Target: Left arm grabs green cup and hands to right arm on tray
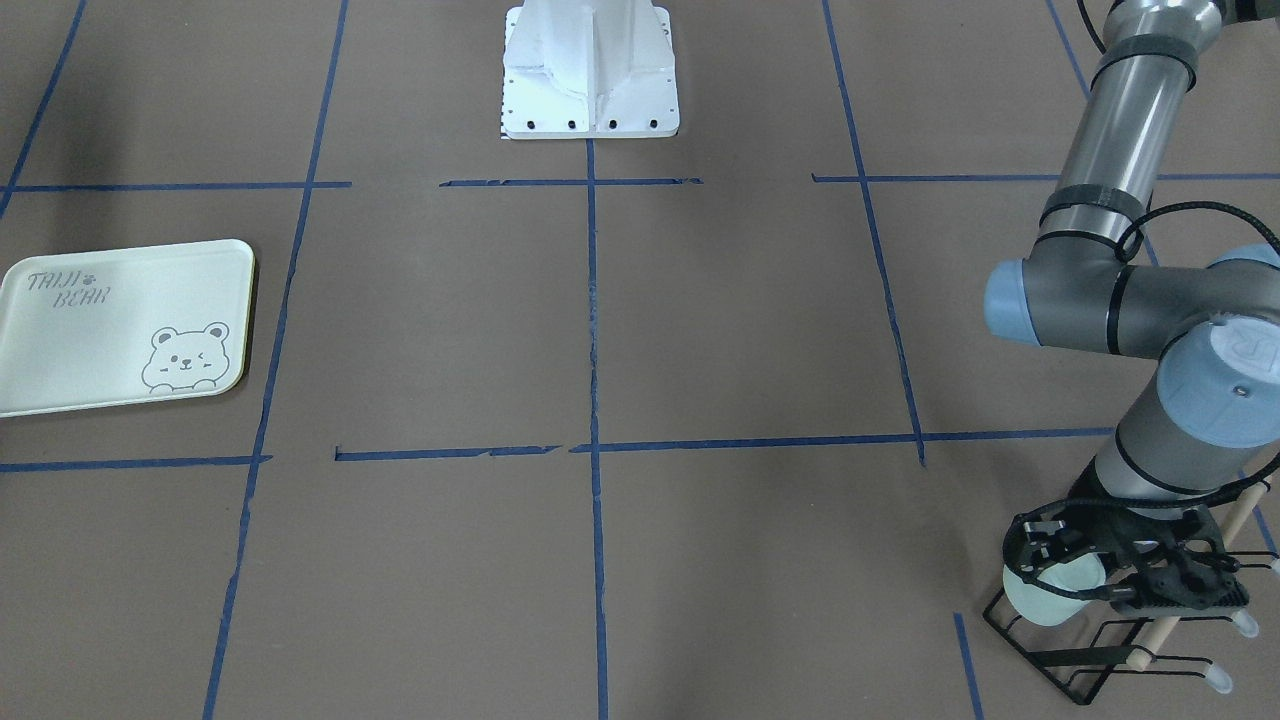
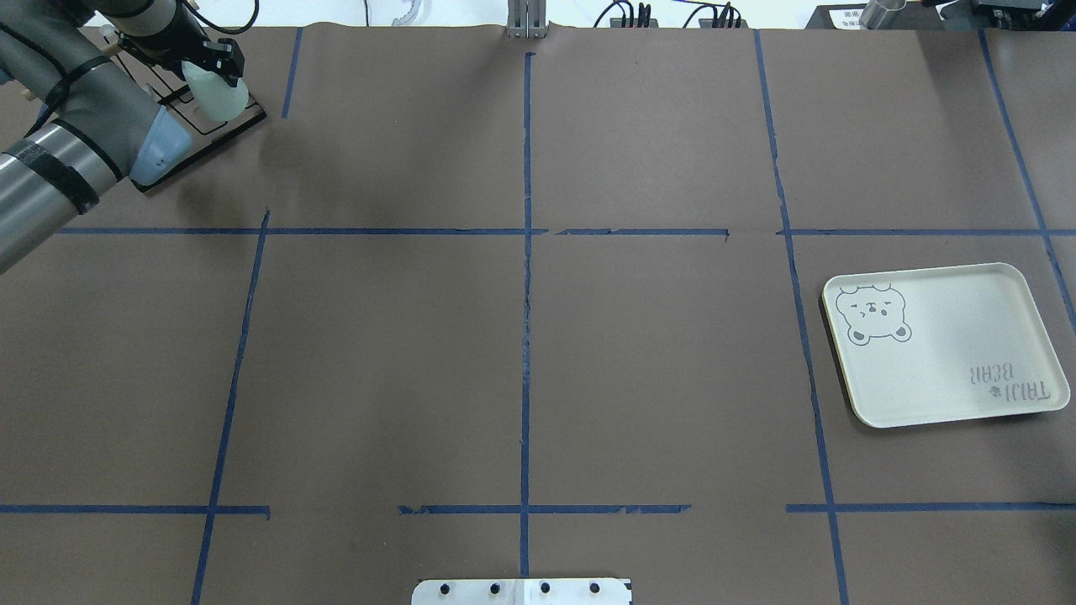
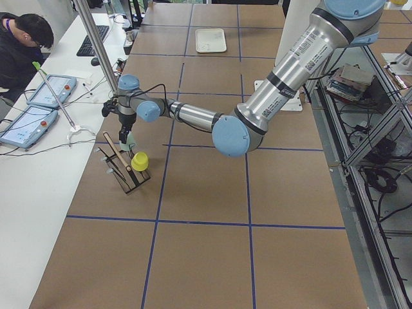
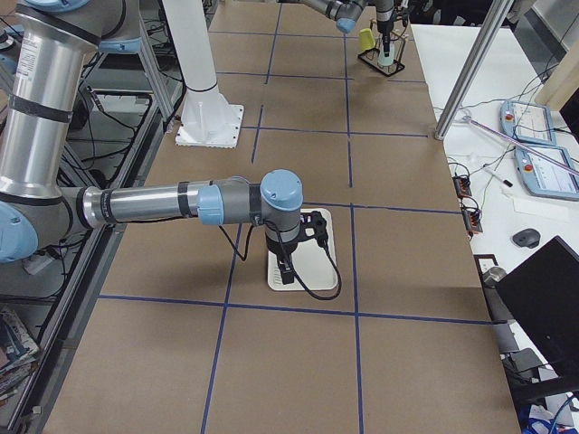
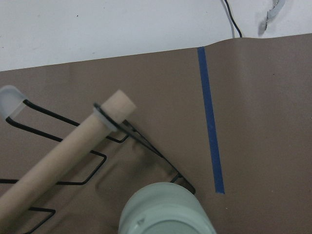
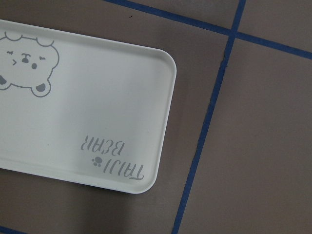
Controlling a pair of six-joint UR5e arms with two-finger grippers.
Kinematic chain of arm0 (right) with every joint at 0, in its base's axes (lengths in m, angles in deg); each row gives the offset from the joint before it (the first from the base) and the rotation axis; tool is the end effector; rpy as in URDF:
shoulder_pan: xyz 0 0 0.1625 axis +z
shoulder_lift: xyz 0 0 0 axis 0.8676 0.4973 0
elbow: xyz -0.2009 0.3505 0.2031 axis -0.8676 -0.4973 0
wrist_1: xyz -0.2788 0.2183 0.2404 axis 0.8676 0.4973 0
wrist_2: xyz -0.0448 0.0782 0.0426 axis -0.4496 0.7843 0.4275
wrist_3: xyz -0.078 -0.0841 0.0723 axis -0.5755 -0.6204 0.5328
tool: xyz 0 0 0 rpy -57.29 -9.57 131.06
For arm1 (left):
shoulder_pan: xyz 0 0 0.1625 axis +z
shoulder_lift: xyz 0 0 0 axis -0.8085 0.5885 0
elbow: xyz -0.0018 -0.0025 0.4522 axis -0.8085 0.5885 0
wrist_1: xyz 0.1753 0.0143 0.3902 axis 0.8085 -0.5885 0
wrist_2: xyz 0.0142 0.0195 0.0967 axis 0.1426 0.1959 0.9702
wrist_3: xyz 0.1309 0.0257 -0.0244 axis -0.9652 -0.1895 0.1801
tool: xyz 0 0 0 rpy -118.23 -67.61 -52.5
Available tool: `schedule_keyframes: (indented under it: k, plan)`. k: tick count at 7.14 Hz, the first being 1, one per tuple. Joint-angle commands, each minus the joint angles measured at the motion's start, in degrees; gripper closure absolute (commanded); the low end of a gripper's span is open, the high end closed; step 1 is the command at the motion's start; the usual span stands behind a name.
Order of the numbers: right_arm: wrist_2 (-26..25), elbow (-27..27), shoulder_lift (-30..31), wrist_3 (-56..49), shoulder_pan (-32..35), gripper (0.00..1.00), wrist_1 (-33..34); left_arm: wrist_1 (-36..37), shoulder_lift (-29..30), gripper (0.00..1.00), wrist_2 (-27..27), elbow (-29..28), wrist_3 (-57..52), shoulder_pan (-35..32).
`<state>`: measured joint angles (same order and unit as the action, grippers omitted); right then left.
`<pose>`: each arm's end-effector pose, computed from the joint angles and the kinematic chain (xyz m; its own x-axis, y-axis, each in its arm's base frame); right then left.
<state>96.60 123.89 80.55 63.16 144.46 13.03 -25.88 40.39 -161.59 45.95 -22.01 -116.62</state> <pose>0.0034 -0.3798 0.6345 0.7049 -0.2657 0.6577 0.1970 0.9640 0.1784 0.3160 -0.7837 0.4607 0.7827 0.0467 -0.6207 0.1503 0.9535 0.2612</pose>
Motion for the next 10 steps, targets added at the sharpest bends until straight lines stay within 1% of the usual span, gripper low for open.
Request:
schedule_keyframes:
  k: [1,2,3,5,6,7,8,9,10]
  plan:
    - [0.0,0.0,0.0,0.0,0.0,0.0,0.0,0.7,-0.2,0.85,-0.3,3.5,0.1,-0.9]
    - [0.0,0.0,0.0,0.0,0.0,0.0,0.0,1.4,-0.8,0.87,-1.1,7.5,0.0,-2.5]
    - [-0.1,0.0,0.0,0.0,0.0,0.0,0.0,6.7,-3.4,0.87,-3.4,14.9,0.0,-3.8]
    - [-0.2,0.0,0.0,0.0,0.0,0.0,0.0,20.2,-7.0,0.87,-3.2,32.2,-0.1,-5.4]
    - [-0.1,0.0,-0.1,0.0,0.0,0.0,0.0,24.5,-7.4,0.88,-3.2,37.1,0.1,-5.6]
    - [0.2,0.1,-0.1,0.3,-0.1,0.0,0.0,24.0,-10.1,0.88,-3.1,39.4,2.8,-5.4]
    - [0.3,0.1,-0.6,1.2,-0.1,0.0,-1.0,17.8,-14.9,0.88,-1.5,41.8,8.1,-3.1]
    - [0.4,0.0,-0.8,7.1,-1.8,0.0,-6.1,8.0,-20.2,0.87,-1.0,42.6,13.4,-0.6]
    - [0.4,0.0,-0.8,16.3,-5.5,0.0,-13.3,0.3,-22.9,0.88,-1.0,42.6,18.9,1.2]
